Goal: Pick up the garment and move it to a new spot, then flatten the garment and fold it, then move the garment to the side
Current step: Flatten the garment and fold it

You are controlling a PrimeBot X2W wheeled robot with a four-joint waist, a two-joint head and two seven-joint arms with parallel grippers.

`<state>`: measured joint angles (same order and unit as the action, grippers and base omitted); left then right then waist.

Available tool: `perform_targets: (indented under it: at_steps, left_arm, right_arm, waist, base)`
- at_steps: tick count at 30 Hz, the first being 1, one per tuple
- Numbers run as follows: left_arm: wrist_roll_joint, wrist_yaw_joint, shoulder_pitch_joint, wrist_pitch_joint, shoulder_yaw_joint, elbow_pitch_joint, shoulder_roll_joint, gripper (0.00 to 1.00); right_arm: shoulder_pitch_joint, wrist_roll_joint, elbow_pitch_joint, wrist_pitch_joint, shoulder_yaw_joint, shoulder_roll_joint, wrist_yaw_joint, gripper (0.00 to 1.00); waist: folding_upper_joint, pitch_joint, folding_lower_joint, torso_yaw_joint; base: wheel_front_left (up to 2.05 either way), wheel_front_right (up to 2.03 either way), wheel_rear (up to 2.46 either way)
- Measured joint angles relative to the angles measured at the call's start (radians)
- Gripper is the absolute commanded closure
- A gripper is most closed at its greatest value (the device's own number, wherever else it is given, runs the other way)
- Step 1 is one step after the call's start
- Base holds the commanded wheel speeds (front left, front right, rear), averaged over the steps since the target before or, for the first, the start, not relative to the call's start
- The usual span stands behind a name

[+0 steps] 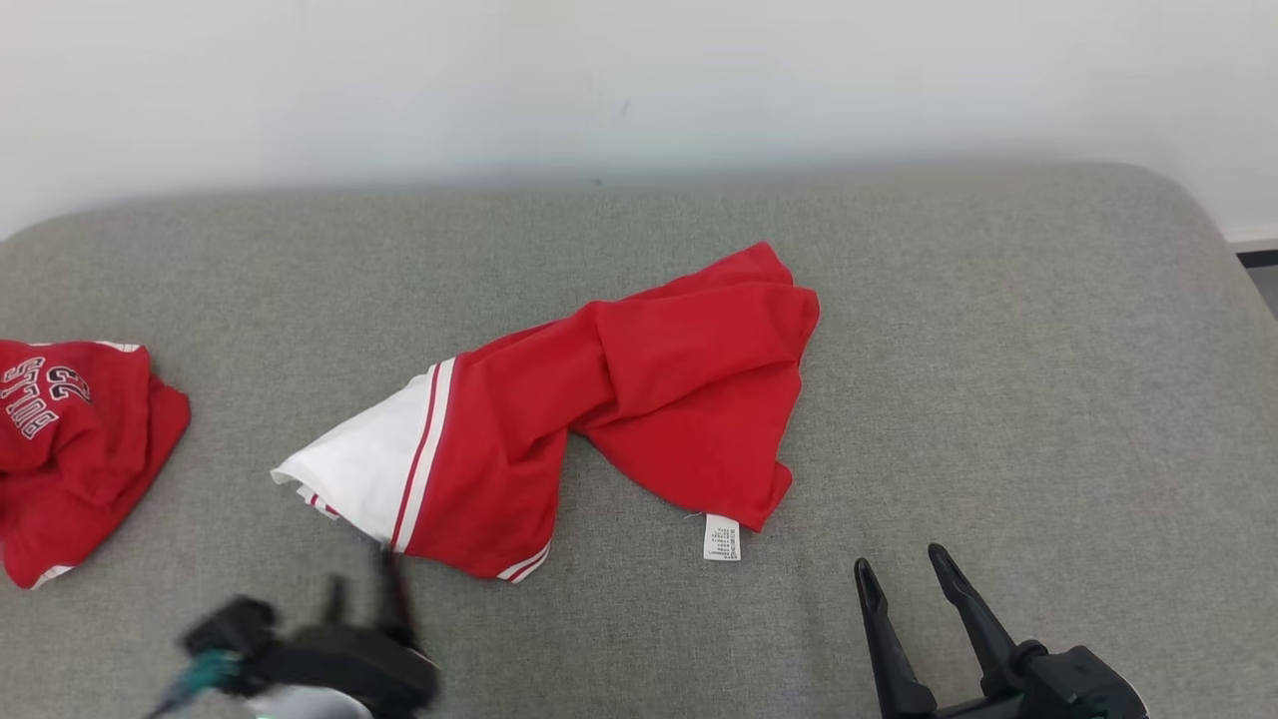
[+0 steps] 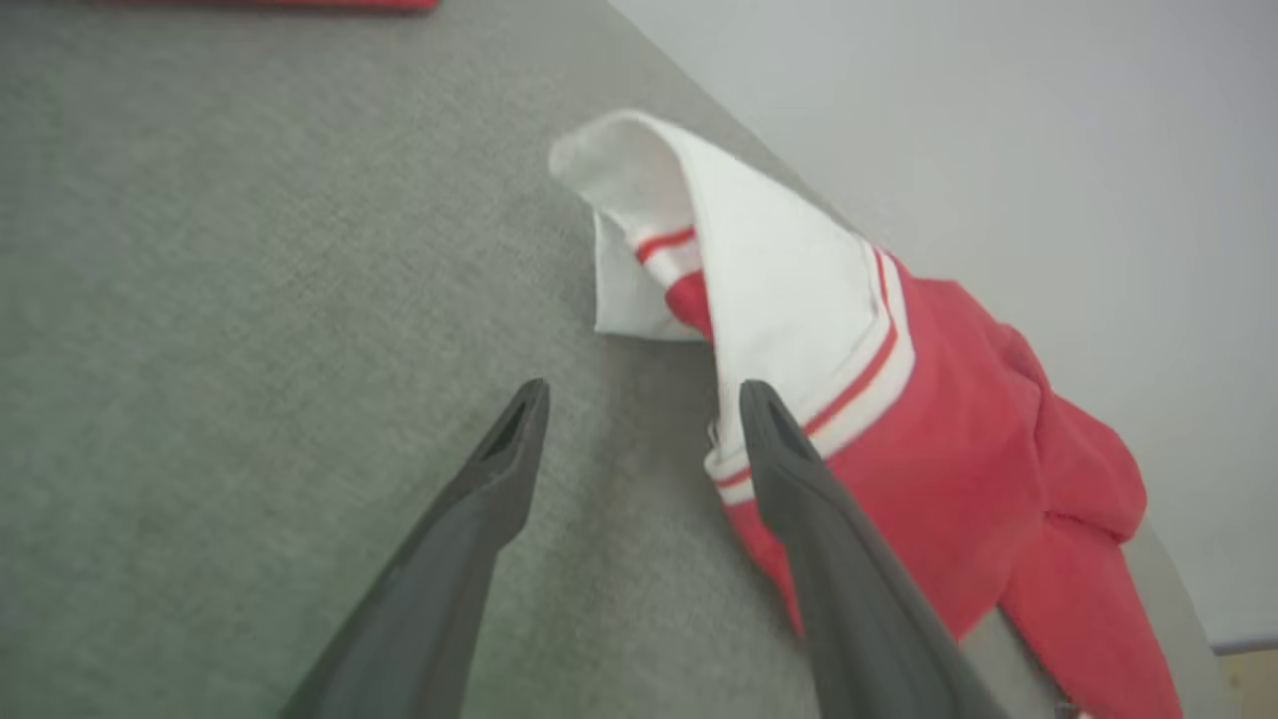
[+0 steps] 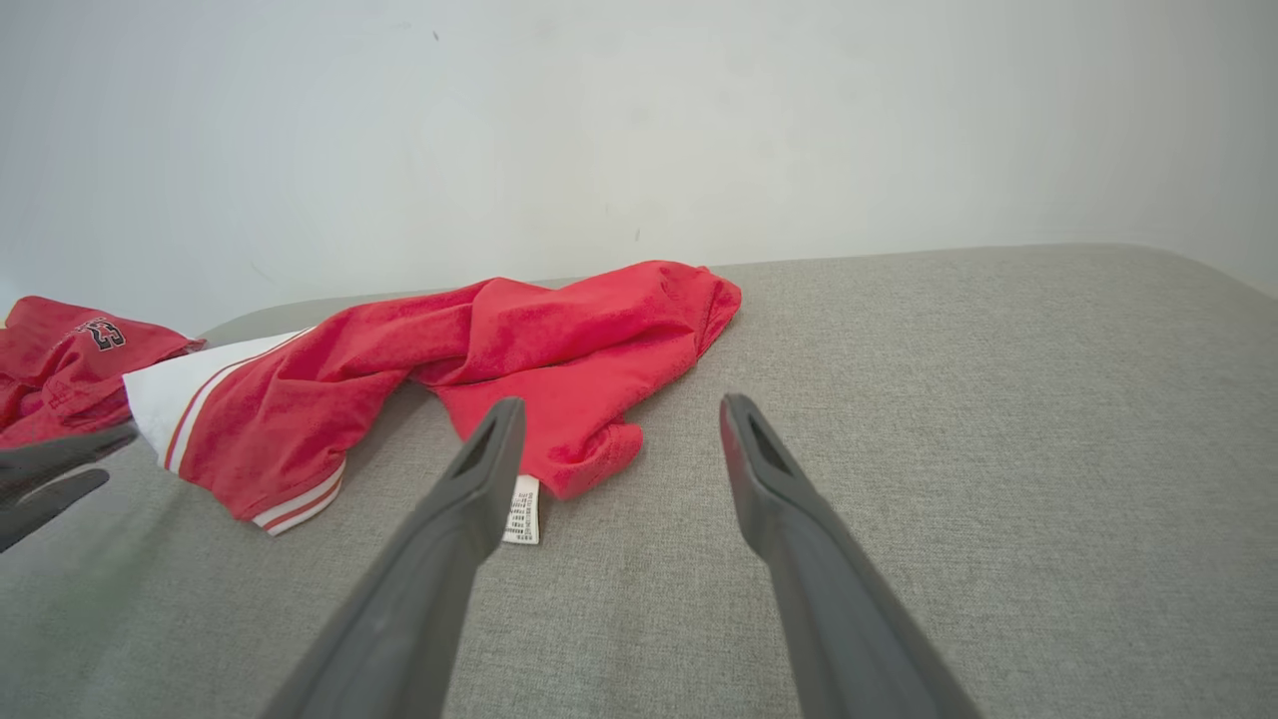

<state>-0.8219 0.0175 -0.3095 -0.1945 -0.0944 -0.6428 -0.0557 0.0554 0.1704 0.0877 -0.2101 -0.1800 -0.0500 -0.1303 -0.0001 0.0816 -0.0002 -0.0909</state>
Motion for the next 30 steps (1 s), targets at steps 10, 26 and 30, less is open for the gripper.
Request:
perform_targets:
  at_steps: [10,26,30]
  left_arm:
    - [-0.123,0.107,0.024,0.031,-0.212,0.046,0.007,0.00]
    - [-0.159,0.113,-0.125,-0.018,-0.174,-0.074,-0.027,1.00]
    - [-0.103,0.095,-0.167,-0.043,-0.202,-0.009,-0.032,1.00]
  right_arm:
    - [-0.005,0.005,-0.011,0.002,-0.015,0.000,0.000,0.00]
    - [-0.016,0.012,-0.005,-0.011,-0.002,0.000,0.000,0.00]
    - [-0.018,0.014,0.000,-0.019,0.002,0.000,0.000,0.00]
  waist:
    - [0.0000,0.009,0.0001,-0.029]
    - [0.0002,0.057,0.0003,-0.112]
    - [0.0002,0.060,0.0003,-0.110]
  base:
    - [0.00,0.00,0.00]
    - [0.00,0.00,0.00]
    - [0.00,0.00,0.00]
